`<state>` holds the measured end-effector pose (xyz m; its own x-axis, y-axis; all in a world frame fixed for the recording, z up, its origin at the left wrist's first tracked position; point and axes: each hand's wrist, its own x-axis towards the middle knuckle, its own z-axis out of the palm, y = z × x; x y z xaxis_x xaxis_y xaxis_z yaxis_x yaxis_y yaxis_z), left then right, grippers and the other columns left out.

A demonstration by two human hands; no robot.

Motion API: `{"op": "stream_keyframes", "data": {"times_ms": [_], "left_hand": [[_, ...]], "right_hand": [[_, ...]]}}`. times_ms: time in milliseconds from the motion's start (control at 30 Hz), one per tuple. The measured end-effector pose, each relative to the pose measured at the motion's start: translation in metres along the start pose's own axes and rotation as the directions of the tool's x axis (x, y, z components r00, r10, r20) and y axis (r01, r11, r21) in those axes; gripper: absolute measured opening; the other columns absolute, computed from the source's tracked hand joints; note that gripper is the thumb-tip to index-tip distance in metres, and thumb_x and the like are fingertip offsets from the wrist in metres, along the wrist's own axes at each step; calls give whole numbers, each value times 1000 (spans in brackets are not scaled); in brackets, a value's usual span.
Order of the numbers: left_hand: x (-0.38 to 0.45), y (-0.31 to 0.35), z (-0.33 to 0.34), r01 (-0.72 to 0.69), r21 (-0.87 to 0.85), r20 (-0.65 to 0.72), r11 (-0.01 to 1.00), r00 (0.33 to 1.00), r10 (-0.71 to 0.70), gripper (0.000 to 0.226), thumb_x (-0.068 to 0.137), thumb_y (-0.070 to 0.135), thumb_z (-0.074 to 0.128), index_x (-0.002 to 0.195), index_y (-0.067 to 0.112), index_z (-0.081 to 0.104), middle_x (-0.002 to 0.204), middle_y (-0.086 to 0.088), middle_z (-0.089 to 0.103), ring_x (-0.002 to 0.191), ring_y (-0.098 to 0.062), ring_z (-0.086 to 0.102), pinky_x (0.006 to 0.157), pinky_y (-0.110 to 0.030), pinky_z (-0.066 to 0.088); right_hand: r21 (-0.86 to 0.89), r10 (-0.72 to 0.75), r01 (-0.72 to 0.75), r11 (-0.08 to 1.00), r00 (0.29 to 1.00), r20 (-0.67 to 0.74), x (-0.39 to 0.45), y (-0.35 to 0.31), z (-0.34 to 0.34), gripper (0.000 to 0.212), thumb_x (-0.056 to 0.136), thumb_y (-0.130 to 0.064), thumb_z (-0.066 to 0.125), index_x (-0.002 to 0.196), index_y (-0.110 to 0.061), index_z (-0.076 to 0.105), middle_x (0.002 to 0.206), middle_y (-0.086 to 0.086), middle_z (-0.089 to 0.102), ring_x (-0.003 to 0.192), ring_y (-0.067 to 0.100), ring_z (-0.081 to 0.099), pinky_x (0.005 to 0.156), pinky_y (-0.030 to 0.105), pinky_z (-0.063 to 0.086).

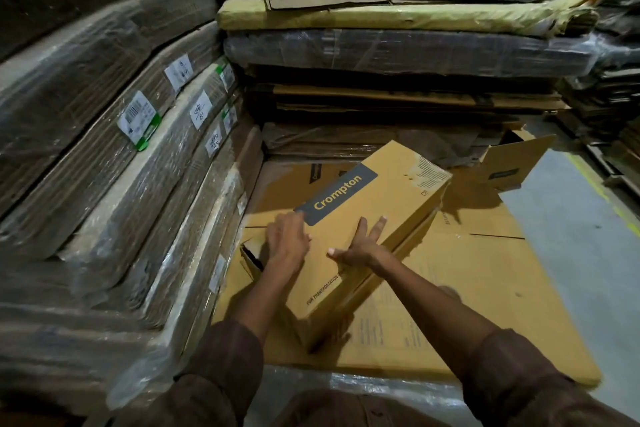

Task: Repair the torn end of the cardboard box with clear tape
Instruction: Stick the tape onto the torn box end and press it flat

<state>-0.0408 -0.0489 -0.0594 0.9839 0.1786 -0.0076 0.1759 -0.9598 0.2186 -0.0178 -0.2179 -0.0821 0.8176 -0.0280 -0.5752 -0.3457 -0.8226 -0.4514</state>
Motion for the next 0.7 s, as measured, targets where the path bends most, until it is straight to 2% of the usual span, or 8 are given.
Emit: {"op": "stream_keyframes", "data": {"times_ms": [67,167,333,400,467,533,567,700], "left_hand": [[6,-21,3,69,-38,46,997,997,-67,69,85,57,70,138,18,50,141,-10,53,132,-30,46,102,-46,42],[8,-37,5,163,-76,147,984,978,-150,86,82,74,60,138,9,47,138,-18,54,128,-37,51,101,-46,44],[2,-29,1,175,-74,163,982,973,-161,83,78,78,62,120,7,54,124,-17,61,115,-37,60,83,-40,46],[-3,-21,0,171,-88,174,981,973,-154,76,78,76,64,111,7,56,117,-14,63,109,-36,62,74,-37,42],[-10,-11,2,170,-101,179,980,972,-150,68,80,75,64,99,10,56,108,-11,65,101,-33,63,69,-35,40],[-17,-4,4,175,-119,178,977,972,-153,63,82,73,63,91,12,51,103,-10,65,97,-31,63,68,-35,38],[-19,-2,4,178,-126,173,976,973,-155,62,82,72,63,90,12,50,101,-10,64,96,-30,63,68,-34,38],[-22,-2,0,182,-125,176,975,972,-158,62,82,72,64,89,12,51,93,-7,57,84,-26,53,67,-35,37]], "right_hand": [[-34,-36,35,999,999,-33,2,4,3,124,82,-62,72,159,-24,-17,151,12,-52,151,49,14,120,54,29],[11,-94,95,995,994,-56,10,4,-1,119,83,-51,77,161,-25,-9,153,10,-50,151,49,18,120,53,29],[57,-307,323,945,933,-187,15,12,-24,121,81,-24,85,161,-22,-7,162,13,-35,153,42,13,121,49,24],[32,-323,346,938,902,-287,17,15,-29,116,83,-16,83,160,-20,-4,166,12,-24,151,42,21,117,53,32],[17,-247,270,963,903,-352,20,17,-32,102,87,-21,79,157,-17,5,168,17,5,140,43,42,107,57,44],[28,-178,201,979,919,-352,18,20,-29,74,94,-30,70,146,-11,21,147,21,47,122,40,57,98,54,50],[38,-163,188,981,924,-347,16,22,-26,61,98,-32,65,140,-10,27,134,20,56,116,39,60,95,52,51],[176,-211,289,941,907,-363,14,26,-18,41,104,-24,52,139,-12,33,131,19,57,112,31,59,97,48,49]]}}
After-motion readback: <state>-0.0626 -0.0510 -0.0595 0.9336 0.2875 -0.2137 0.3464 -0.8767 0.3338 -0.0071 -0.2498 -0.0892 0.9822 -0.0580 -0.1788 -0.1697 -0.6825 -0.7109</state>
